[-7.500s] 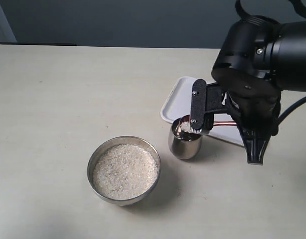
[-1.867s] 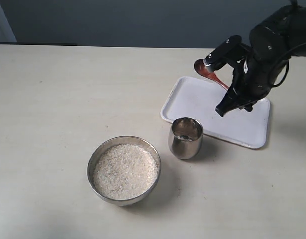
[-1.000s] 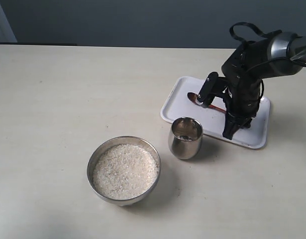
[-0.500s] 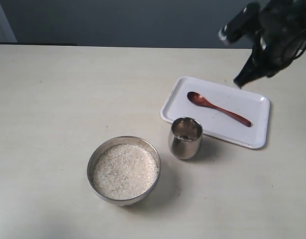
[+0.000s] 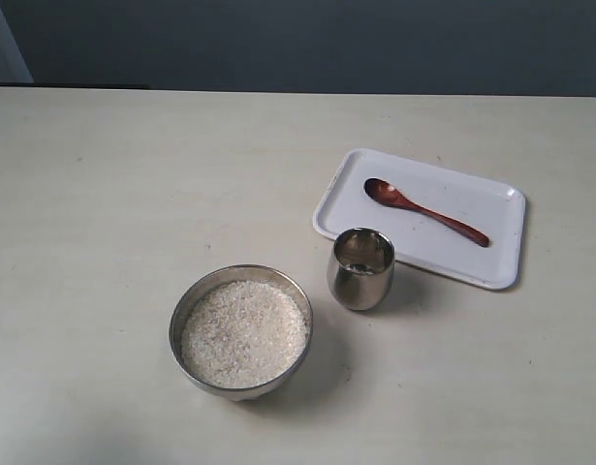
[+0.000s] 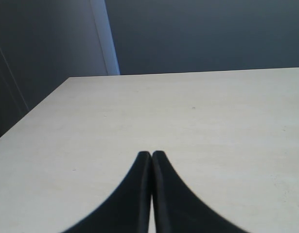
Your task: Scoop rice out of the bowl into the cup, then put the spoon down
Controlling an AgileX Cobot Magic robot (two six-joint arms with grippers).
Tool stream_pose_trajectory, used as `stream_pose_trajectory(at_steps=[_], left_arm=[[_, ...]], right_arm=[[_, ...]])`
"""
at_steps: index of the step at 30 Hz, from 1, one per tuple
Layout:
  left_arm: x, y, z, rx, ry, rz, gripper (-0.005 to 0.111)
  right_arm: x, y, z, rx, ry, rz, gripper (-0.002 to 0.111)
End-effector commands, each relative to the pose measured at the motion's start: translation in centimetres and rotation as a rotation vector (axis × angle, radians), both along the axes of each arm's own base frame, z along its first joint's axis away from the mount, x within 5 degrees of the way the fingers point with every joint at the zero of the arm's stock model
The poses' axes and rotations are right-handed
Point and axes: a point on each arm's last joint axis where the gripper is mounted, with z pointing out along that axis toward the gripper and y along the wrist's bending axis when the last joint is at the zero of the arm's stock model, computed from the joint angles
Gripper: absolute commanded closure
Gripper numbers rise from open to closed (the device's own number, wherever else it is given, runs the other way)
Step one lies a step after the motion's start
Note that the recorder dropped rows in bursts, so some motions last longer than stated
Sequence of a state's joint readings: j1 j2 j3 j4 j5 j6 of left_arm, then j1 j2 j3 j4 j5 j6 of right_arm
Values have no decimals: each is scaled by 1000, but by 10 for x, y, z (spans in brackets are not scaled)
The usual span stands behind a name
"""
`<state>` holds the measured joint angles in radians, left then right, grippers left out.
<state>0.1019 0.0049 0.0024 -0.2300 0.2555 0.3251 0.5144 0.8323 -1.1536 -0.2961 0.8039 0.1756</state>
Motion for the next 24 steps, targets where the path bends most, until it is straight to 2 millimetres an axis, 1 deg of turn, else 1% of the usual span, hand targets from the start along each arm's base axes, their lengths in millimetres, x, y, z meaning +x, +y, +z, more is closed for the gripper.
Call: stream_pose_trajectory(at_steps=[1,3,6,8,13,14,15,16,18,21,23,24], left_arm=[[0,0,2,1,-16,-1,106],[0,0,2,1,-16,-1,106],[0,0,2,1,-16,-1,106],[0,0,2,1,-16,-1,106],[0,0,2,1,-16,-1,106],[0,0,2,1,-16,-1,106],[0,0,2,1,-16,-1,106],[0,0,2,1,-16,-1,106],[0,0,2,1,-16,-1,106],[0,0,2,1,-16,-1,106],[0,0,2,1,-16,-1,106],[0,0,2,1,-16,-1,106]], right_arm=[[-33,-15,-26,51,38,12,108],[-40,-19,-42,38,64,8,108],[-52,-27,-58,23,107,-6,108],[-57,-30,-59,19,121,-12,108],[-59,-31,-58,25,106,-11,108],[-61,-38,-52,5,23,-49,108],[-61,-42,-52,32,-41,-101,108],[-58,-45,-57,47,-108,-157,108],[-52,-50,-88,116,-215,-249,108],[-59,-57,-147,227,-281,-362,108],[-66,-59,-169,254,-312,-397,108],[-69,-59,-176,262,-329,-412,108]])
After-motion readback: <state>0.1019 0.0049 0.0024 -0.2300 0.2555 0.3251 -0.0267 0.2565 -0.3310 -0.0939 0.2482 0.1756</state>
